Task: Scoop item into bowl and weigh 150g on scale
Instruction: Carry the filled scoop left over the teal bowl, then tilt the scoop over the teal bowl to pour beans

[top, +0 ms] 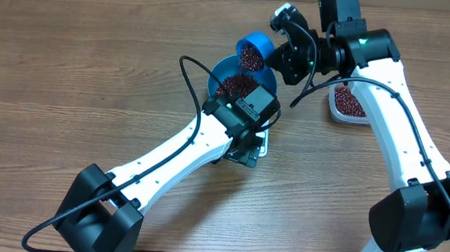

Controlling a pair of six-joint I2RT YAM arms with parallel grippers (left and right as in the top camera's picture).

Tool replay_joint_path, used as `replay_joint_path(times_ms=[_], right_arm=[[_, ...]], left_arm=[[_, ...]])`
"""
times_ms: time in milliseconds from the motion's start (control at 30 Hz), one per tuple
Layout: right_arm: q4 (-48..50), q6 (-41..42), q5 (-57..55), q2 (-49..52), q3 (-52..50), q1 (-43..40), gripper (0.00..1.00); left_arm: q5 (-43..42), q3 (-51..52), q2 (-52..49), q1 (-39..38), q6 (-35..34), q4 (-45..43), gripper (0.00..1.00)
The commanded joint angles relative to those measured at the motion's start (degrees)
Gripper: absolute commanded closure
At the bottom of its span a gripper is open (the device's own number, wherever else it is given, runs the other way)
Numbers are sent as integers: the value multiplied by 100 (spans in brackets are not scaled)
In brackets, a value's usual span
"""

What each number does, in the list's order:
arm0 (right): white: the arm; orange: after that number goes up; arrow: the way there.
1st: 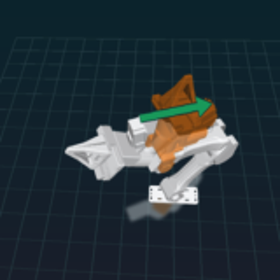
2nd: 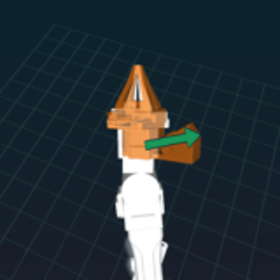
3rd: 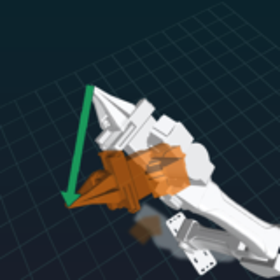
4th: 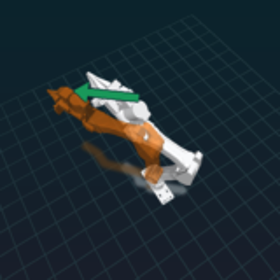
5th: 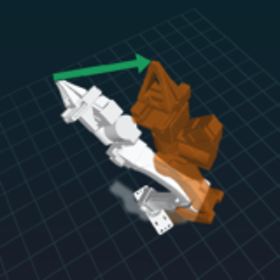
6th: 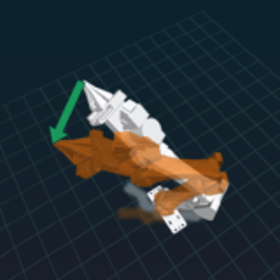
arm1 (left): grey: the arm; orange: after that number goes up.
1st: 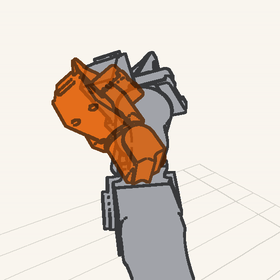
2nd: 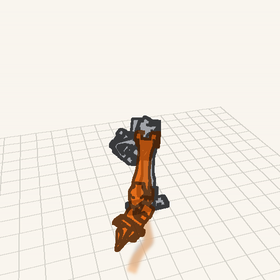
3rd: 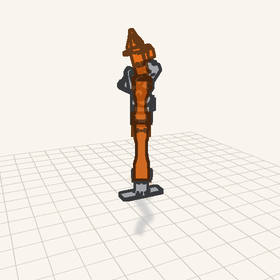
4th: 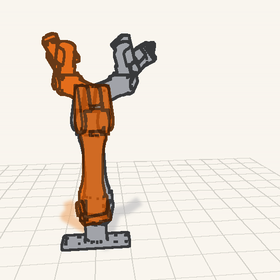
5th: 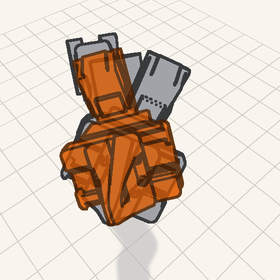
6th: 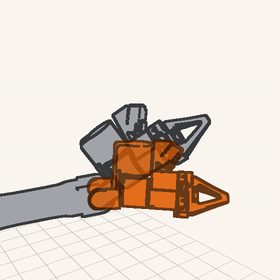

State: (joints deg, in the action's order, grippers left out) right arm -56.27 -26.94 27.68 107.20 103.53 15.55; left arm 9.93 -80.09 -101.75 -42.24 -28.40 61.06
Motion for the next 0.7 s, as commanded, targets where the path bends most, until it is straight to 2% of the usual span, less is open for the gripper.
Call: replay_joint_path(times_ms=[0, 400, 667], right_arm=[[68, -212, -131, -306, 295, 24, 96], [26, -903, -107, -662, 306, 26, 96], [-9, -1027, -109, -732, 306, 26, 96]], left_arm=[[98, 28, 157, 22, -76, -2, 0], [98, 28, 157, 22, -76, -2, 0], [98, 28, 157, 22, -76, -2, 0]])
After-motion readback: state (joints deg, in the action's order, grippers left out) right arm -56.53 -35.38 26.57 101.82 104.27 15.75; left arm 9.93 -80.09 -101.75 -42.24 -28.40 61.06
